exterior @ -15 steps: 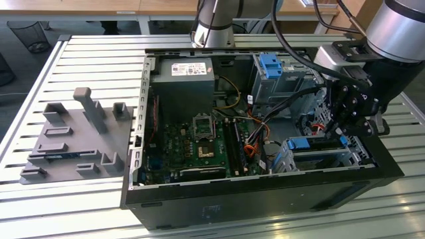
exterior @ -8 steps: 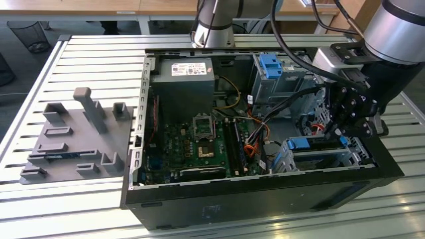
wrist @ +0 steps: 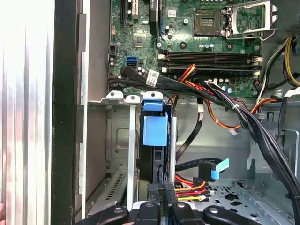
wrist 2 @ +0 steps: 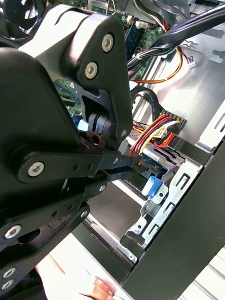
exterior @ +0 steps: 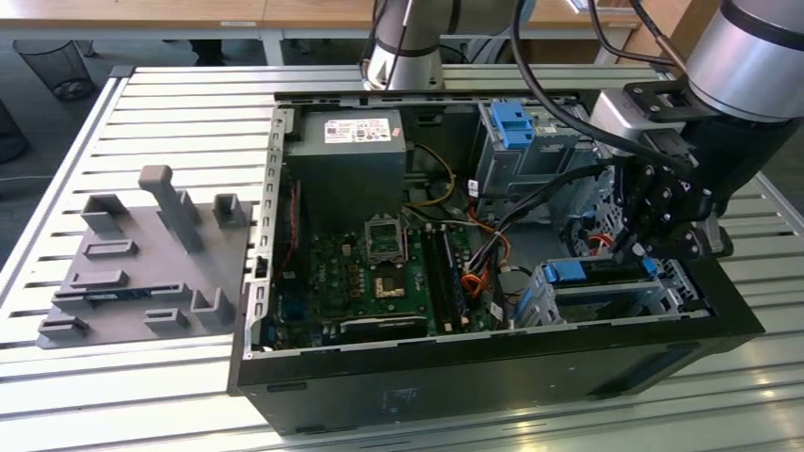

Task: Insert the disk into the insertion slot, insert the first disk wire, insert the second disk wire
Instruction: 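Insert the first disk wire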

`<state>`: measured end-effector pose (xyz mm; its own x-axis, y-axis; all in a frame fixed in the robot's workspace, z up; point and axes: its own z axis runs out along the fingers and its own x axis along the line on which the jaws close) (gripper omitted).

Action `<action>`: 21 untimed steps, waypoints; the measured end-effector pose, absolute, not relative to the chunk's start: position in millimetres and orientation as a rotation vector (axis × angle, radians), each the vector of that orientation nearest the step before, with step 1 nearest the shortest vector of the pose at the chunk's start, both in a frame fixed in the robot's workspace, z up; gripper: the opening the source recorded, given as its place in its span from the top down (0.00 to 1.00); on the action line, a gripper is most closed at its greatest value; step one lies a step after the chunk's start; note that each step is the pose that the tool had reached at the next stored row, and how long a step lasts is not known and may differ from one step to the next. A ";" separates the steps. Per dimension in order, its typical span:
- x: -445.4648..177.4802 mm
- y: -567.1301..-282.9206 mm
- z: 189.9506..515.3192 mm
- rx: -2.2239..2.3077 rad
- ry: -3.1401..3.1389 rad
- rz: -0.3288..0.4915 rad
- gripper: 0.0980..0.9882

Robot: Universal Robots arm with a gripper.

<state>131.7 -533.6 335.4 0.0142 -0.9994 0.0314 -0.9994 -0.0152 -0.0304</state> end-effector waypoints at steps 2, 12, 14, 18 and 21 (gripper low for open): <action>131.7 -533.5 335.3 2.237 -2.204 0.069 0.93; 131.6 -533.5 333.9 2.234 -2.207 0.069 0.93; 131.6 -533.5 333.6 2.234 -2.207 0.069 0.93; 131.7 -533.5 331.6 2.234 -2.207 0.069 0.93; 131.7 -533.5 330.7 2.234 -2.207 0.069 0.93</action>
<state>131.7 -533.5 330.7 0.0115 -0.9994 0.0315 -0.9995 -0.0124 -0.0305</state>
